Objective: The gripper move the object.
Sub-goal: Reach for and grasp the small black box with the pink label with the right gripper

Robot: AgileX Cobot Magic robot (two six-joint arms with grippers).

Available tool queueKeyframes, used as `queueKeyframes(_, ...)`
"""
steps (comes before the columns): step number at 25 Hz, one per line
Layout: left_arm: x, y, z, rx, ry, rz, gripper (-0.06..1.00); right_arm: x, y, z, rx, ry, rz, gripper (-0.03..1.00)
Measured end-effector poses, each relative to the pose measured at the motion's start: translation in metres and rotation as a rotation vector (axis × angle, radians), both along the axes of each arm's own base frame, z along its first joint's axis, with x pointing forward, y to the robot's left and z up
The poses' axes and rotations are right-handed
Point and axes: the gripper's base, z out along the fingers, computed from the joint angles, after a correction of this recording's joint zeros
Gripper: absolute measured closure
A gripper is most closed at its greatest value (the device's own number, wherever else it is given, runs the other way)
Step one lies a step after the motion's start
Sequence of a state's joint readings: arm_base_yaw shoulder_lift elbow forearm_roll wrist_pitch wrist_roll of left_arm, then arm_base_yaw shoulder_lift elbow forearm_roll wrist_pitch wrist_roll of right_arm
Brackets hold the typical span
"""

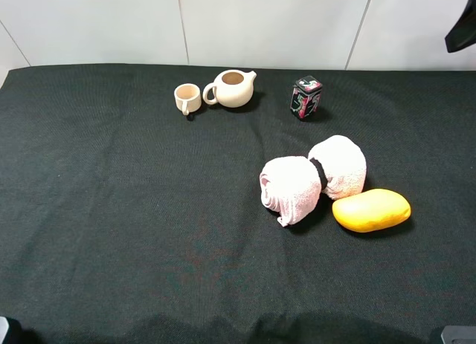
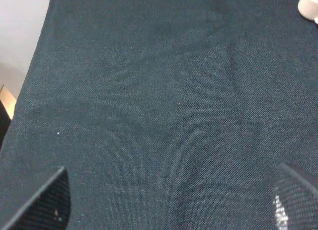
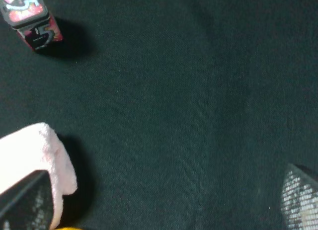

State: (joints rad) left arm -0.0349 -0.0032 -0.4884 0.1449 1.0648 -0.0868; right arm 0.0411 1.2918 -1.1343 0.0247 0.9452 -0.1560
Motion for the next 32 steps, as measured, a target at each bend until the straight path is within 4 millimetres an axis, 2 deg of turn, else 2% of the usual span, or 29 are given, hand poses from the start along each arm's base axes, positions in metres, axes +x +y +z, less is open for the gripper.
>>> queueKeyframes(15, 0.000, 0.000, 0.000, 0.000, 0.000, 0.000, 0.10, 0.075, 0.012, -0.019, 0.019, 0.078, 0.098, 0.27)
queueKeyframes(24, 0.000, 0.000, 0.000, 0.000, 0.000, 0.000, 0.10, 0.117, 0.041, -0.025, 0.010, 0.082, 0.177, 0.27)
queueKeyframes(32, 0.000, 0.000, 0.000, 0.000, 0.000, 0.000, 0.10, 0.147, 0.075, -0.036, -0.008, 0.098, 0.269, 0.27)
